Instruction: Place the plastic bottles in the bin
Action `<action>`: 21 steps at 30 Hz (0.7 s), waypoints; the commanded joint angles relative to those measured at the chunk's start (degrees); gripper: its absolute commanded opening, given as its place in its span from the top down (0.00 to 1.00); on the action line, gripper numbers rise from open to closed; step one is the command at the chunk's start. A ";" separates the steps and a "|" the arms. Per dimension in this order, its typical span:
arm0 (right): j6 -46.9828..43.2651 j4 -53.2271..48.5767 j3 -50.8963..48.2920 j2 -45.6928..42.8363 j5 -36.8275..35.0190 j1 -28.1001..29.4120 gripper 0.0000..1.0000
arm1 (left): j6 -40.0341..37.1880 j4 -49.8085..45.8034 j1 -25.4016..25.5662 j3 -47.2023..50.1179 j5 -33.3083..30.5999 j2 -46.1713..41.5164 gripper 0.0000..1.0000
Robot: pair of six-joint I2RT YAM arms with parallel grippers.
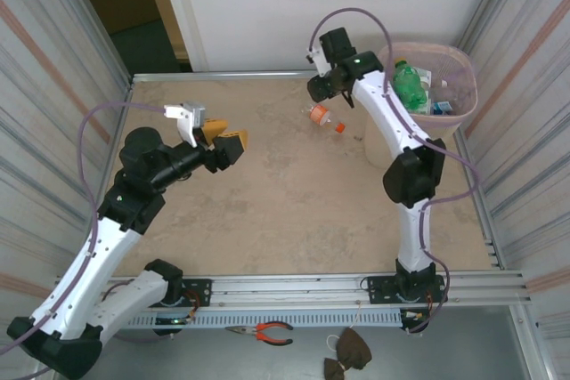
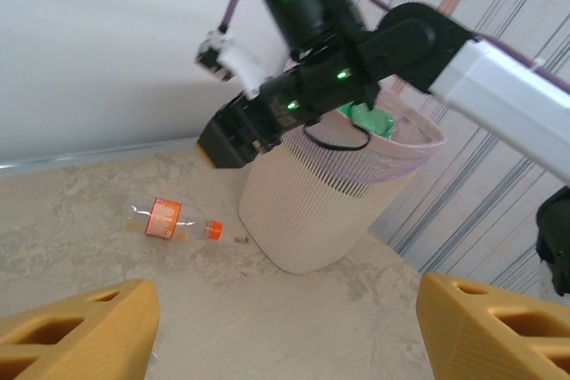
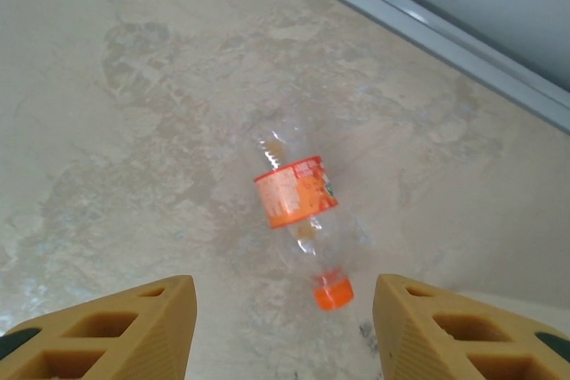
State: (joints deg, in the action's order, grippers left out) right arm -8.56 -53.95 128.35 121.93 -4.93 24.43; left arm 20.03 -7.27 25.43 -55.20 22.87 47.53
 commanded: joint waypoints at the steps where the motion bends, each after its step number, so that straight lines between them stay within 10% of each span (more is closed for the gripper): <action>1: -3.56 3.72 0.84 4.21 -2.72 0.88 0.45 | 1.10 -0.43 -0.56 0.93 -0.35 -1.29 0.24; 21: -7.99 7.74 5.61 21.38 -7.42 -1.38 0.23 | 0.62 -2.27 -0.65 -0.15 -0.55 -0.28 0.23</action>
State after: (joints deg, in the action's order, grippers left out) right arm -15.73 -46.41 131.96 141.53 -12.60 23.79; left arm 20.45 -9.21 25.43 -54.70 22.65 47.09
